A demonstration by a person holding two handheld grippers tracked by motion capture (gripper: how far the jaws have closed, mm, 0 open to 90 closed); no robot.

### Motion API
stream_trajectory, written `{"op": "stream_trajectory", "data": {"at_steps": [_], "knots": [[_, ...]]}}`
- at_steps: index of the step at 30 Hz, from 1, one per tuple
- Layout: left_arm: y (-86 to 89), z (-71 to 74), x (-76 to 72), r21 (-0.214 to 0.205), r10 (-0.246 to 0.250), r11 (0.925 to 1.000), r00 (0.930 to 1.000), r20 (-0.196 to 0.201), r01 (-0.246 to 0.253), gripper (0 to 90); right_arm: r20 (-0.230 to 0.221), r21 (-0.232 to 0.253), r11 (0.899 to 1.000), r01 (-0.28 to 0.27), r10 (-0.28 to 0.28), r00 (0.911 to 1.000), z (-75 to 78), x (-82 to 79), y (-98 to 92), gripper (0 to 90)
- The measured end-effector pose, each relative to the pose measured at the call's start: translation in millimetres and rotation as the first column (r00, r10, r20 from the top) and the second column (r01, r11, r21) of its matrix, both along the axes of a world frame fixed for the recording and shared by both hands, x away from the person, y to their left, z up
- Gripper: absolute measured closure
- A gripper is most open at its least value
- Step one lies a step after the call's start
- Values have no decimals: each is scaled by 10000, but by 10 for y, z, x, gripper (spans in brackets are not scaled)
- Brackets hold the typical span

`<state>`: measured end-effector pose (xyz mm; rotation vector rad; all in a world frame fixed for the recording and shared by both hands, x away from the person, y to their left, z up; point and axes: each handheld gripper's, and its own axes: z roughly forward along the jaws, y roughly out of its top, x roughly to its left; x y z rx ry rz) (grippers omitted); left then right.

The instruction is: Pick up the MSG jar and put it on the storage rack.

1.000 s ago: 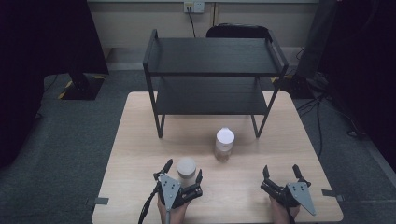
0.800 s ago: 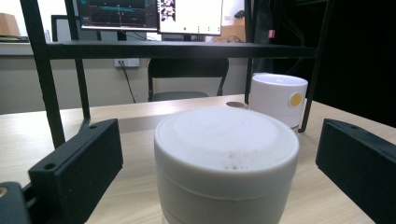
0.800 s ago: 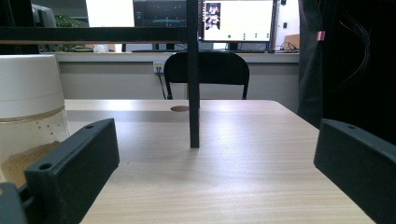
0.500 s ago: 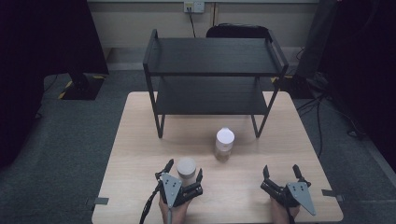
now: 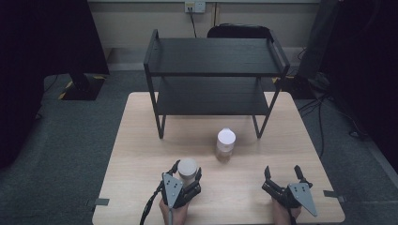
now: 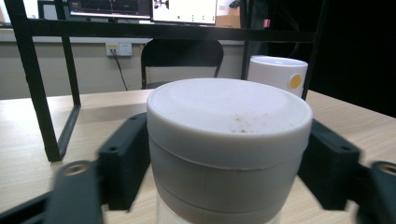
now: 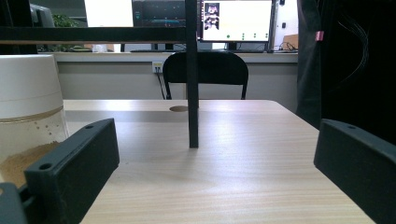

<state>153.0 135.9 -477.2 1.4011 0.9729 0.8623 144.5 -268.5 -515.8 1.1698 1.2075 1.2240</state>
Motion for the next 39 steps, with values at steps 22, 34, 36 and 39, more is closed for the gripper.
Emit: {"op": "stream_trajectory", "data": {"at_steps": [22,34,36,39], "knots": [[61,-15,24,-162,-223,9996,9997,96,224,341,1,2,10000,30,-30,10000,0,0,5,0],[159,212,68,-71,-643,9979,9978,152,644,341,0,3,10000,28,-28,10000,0,0,5,0],[193,250,79,-18,-878,9961,9959,209,879,341,0,4,10000,31,-31,10000,0,0,5,0],[235,300,90,184,-1205,9926,9920,389,1198,341,-1,6,10000,30,-30,10000,0,0,5,0]]}}
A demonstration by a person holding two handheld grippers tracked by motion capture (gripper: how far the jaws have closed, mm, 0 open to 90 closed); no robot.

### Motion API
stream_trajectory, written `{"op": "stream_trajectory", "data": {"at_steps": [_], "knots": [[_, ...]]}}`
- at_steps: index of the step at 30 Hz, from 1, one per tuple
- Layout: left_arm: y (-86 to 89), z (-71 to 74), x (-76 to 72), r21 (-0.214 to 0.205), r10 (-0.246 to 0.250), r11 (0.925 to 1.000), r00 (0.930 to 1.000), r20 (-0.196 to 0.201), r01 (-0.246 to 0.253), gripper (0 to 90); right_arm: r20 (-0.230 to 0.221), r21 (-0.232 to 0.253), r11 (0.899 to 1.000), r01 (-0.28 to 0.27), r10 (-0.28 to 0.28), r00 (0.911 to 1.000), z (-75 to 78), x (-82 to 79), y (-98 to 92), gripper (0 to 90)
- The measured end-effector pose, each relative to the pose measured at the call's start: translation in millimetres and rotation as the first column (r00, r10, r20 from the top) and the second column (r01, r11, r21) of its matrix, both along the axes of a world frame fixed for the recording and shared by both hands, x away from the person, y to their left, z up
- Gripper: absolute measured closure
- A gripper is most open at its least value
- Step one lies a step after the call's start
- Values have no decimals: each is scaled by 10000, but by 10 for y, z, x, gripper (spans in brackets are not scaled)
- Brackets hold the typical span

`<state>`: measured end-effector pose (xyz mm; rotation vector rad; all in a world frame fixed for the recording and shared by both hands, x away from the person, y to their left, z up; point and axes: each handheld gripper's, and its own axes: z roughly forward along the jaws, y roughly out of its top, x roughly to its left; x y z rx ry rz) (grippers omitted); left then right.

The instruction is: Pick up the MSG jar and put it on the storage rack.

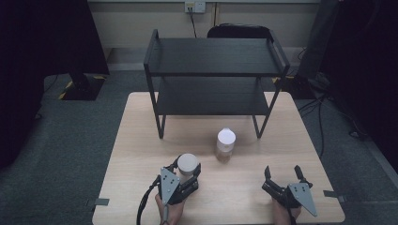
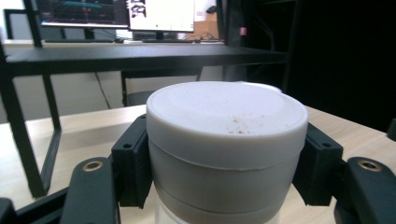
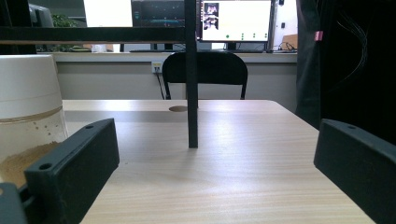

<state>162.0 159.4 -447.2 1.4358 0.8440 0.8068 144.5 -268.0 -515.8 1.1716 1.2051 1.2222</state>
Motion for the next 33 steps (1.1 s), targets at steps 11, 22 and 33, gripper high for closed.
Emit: {"op": "stream_trajectory", "data": {"at_steps": [11,22,33], "knots": [[240,253,145,-202,-1129,9933,9934,215,1134,341,-1,0,10000,-7,7,10000,0,0,-1,0],[380,552,397,-72,-2003,9796,9792,332,2007,341,3,9,10000,-7,7,10000,-1,0,-2,0],[467,1008,790,65,-3112,9503,9490,505,3112,341,-3,3,10000,-25,25,10000,0,0,-5,0]]}}
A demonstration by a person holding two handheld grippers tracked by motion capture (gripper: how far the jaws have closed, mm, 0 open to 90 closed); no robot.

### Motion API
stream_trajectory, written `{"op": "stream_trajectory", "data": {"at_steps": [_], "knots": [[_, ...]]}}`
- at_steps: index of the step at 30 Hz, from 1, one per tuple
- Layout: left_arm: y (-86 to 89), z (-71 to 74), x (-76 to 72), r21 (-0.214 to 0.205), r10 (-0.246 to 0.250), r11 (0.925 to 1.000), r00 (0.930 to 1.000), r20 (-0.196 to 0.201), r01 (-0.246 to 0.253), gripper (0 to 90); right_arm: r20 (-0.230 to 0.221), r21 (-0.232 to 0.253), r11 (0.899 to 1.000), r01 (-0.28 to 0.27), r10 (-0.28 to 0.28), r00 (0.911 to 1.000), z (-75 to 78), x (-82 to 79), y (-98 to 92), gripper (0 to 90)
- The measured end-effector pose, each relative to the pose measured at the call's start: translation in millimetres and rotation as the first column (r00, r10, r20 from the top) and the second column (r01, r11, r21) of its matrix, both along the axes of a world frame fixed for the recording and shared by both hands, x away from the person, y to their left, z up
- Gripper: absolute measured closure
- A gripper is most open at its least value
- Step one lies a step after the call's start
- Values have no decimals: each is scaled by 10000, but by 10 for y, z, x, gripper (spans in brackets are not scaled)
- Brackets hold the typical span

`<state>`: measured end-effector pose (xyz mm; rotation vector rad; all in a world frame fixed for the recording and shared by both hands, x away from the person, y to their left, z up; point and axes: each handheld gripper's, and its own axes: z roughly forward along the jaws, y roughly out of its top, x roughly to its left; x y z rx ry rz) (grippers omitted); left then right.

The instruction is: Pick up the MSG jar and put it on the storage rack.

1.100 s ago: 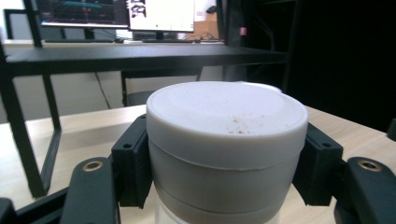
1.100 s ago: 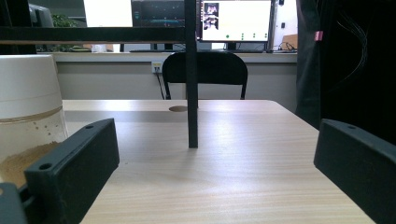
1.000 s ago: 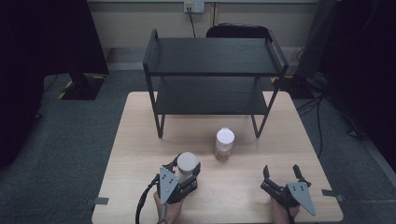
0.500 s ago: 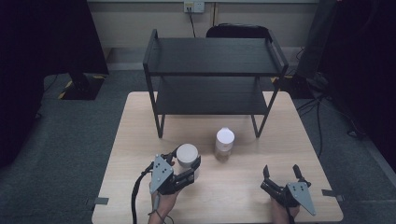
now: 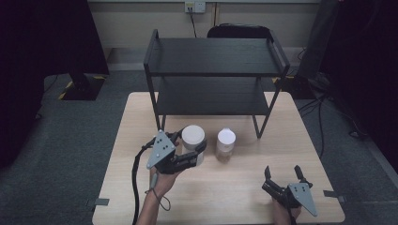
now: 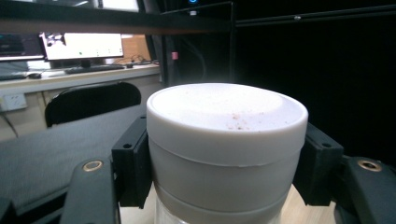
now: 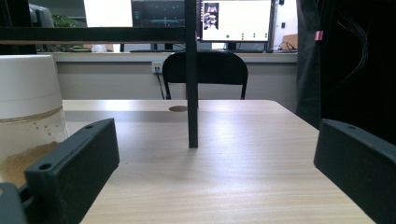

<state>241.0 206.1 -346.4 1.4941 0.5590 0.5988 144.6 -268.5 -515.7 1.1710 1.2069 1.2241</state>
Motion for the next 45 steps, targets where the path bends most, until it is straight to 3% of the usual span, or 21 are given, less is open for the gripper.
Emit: {"op": "stream_trajectory", "data": {"at_steps": [9,16,17,19,23,24,25,26,28,29,30,32,33,34,37,40,41,45], "knots": [[-50,387,358,106,-493,9987,9985,239,491,341,5,-9,10000,-33,33,10000,-1,0,-6,0],[-39,877,584,276,-711,9972,9964,470,698,341,11,-9,10000,-38,38,10000,-2,0,-7,0],[-55,922,585,248,-610,9979,9968,519,598,341,9,-3,10000,-28,28,10000,-2,0,-6,0],[-154,989,525,-18,98,10000,9967,805,-96,341,5,3,10000,14,-14,10000,-1,-1,2,0],[-270,1223,554,-263,728,9971,9948,709,-711,342,8,4,10000,41,-41,10000,-1,-1,6,0],[-313,1276,562,-314,933,9953,9933,684,-913,342,6,4,10000,43,-43,10000,-1,-1,6,0],[-412,1371,568,-265,1423,9897,9862,840,-1405,342,6,6,10000,41,-41,10000,-1,-1,6,0],[-412,1371,568,-265,1423,9897,9862,840,-1405,342,8,8,10000,36,-36,10000,-1,-1,5,0],[-513,1443,584,-430,1989,9797,9757,917,-1957,342,6,7,10000,33,-33,10000,-1,-1,4,0],[-585,1531,637,-572,2389,9704,9676,821,-2347,342,6,7,10000,35,-35,10000,-1,-1,5,0],[-585,1531,637,-572,2389,9704,9676,821,-2347,342,6,7,10000,35,-35,10000,-1,-1,5,0],[-637,1605,723,-687,2657,9629,9613,727,-2610,342,4,-3,10000,30,-30,10000,-1,-1,4,0],[-699,1669,807,-724,2994,9528,9520,634,-2948,342,-3,6,10000,-21,21,10000,1,0,-3,0],[-699,1669,807,-724,2994,9528,9520,634,-2948,342,-3,6,10000,-21,21,10000,1,0,-3,0],[-773,1716,957,-895,3379,9386,9402,441,-3331,342,-18,-23,10000,-62,62,10000,4,3,-11,0],[-799,1755,1125,-771,3535,9336,9346,397,-3498,341,-7,15,10000,-26,26,10000,1,0,-5,0],[-820,1789,1220,-663,3677,9282,9298,144,-3661,341,-2,16,10000,-23,23,10000,0,0,-4,0],[-854,1781,1313,-605,3865,9206,9223,5,-3857,341,-7,22,10000,-19,19,10000,1,0,-3,0]]}}
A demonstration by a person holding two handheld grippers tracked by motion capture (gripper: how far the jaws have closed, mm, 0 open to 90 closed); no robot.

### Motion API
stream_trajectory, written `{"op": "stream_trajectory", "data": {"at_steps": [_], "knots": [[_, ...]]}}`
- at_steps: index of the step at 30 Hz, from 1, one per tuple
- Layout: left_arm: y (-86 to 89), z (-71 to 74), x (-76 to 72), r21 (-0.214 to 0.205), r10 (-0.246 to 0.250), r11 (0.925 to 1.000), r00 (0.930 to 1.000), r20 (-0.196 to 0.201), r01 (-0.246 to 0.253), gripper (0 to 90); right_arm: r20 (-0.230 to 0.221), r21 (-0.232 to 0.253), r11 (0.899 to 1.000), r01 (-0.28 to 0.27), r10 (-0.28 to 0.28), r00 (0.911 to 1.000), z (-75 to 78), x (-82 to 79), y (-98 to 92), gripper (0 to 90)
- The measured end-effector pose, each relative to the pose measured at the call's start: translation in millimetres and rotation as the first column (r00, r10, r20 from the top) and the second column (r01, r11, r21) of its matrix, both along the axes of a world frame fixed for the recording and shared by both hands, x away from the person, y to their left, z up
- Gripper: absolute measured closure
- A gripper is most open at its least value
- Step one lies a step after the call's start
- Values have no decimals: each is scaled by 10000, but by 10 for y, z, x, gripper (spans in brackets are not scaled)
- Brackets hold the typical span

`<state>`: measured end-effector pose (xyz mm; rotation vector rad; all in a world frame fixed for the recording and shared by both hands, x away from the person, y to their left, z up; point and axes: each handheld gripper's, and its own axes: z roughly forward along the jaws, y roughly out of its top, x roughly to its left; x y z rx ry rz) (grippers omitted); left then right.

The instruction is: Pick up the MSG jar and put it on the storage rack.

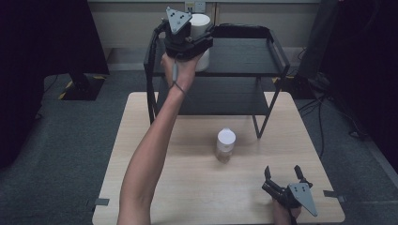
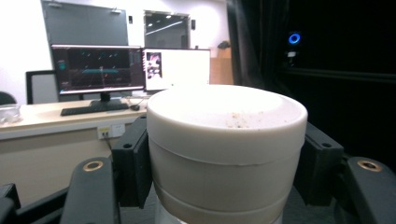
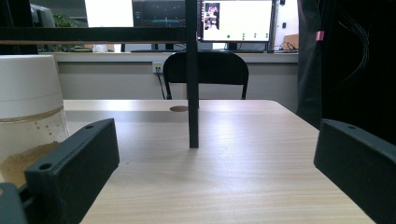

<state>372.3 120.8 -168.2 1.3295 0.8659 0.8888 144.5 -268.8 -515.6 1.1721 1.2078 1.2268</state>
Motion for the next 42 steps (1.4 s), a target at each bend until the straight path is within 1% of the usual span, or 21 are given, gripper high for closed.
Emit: {"op": "stream_trajectory", "data": {"at_steps": [2,9,12,17,18,19,20,22,23,24,25,26,29,30,32,33,34,36,38,40,42], "knots": [[-25,-25,18,-99,141,9999,9999,19,-141,341,-4,-13,10000,-21,21,10000,1,1,-4,0],[-38,-77,97,-211,143,9997,9999,32,-143,341,-6,-24,10000,-30,30,10000,1,1,-6,0],[-33,-77,99,-40,39,10000,9999,108,-39,341,-4,-22,10000,-15,15,10000,1,1,-3,0],[-2,-54,93,-26,-4,10000,10000,-14,4,336,-8,-21,10000,32,-32,10000,1,1,5,0],[-13,-53,80,-5,64,10000,10000,-7,-64,336,-8,-21,10000,32,-32,10000,1,1,5,0],[-35,-47,60,33,193,9998,9998,-17,-193,311,-1,-18,10000,41,-41,10000,0,0,6,0],[-50,-41,43,47,260,9997,9997,-15,-260,245,9,-8,10000,56,-56,10000,-2,-1,9,0],[-53,-37,19,-20,264,9996,9996,40,-264,160,2,-2,10000,74,-74,10000,-1,-1,11,0],[-45,-45,9,-182,238,9996,9996,144,-236,70,1,-10,10000,73,-73,10000,0,0,12,0],[-45,-45,9,-182,238,9996,9996,144,-236,10,1,-10,10000,73,-73,10000,0,0,12,0],[-70,-36,-13,-166,428,9990,9990,129,-426,10,1,-4,10000,68,-68,10000,-1,0,10,0],[-59,-40,-18,-200,387,9991,9991,143,-384,1,-1,-7,10000,60,-60,10000,0,0,9,0],[-7,-88,-25,-698,213,9973,9998,46,-209,0,-12,-9,10000,28,-28,10000,2,1,3,0],[-5,-125,-37,-842,268,9961,9995,139,-255,0,-17,-11,10000,39,-39,10000,2,1,6,0],[-55,-162,-76,-834,695,9943,9971,303,-668,0,-26,-10,10000,42,-42,10000,4,2,6,0],[-57,-150,-96,-835,779,9936,9967,218,-758,0,-26,-10,10000,42,-42,10000,4,2,6,0],[-47,-150,-103,-917,734,9932,9971,200,-713,0,-22,-4,10000,64,-64,10000,3,1,10,0],[-38,-129,-148,-820,753,9939,9970,166,-737,0,-27,-5,10000,58,-58,10000,4,2,9,0],[-13,-103,-200,-805,605,9950,9982,45,-600,0,-4,0,10000,89,-89,10000,0,1,11,0],[5,-104,-291,-565,643,9964,9978,163,-633,0,-3,-4,9999,119,-119,9999,0,1,16,0],[45,-144,-387,-666,663,9957,9972,349,-639,0,-1,-1,9999,134,-134,9999,0,0,19,0]]}}
